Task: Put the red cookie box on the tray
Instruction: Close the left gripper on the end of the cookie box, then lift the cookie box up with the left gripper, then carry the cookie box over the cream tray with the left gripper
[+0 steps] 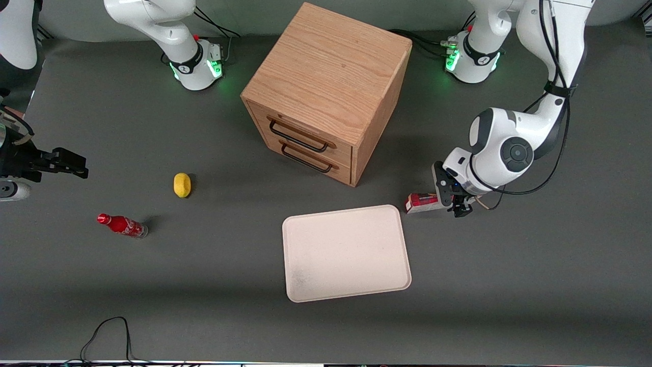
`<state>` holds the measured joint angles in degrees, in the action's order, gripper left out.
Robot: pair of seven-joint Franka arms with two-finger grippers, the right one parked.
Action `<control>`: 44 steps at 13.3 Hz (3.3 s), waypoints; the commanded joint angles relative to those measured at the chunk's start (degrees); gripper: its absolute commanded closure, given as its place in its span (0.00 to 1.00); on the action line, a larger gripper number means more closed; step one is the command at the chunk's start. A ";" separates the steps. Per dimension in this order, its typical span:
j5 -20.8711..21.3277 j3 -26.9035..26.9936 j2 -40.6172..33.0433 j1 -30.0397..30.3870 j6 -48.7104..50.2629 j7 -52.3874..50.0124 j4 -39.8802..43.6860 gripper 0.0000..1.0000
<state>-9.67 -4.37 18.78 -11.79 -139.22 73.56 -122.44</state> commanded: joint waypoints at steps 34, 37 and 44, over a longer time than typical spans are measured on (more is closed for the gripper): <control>5.36 -2.55 4.93 -1.13 50.38 -48.26 51.74 1.00; 5.45 -6.35 10.83 -2.09 43.45 -68.92 56.60 1.00; 10.19 -5.92 20.23 -8.69 29.63 -98.69 56.70 1.00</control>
<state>-1.16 -10.98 35.93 -20.11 -108.76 -22.34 -68.62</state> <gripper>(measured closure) 0.969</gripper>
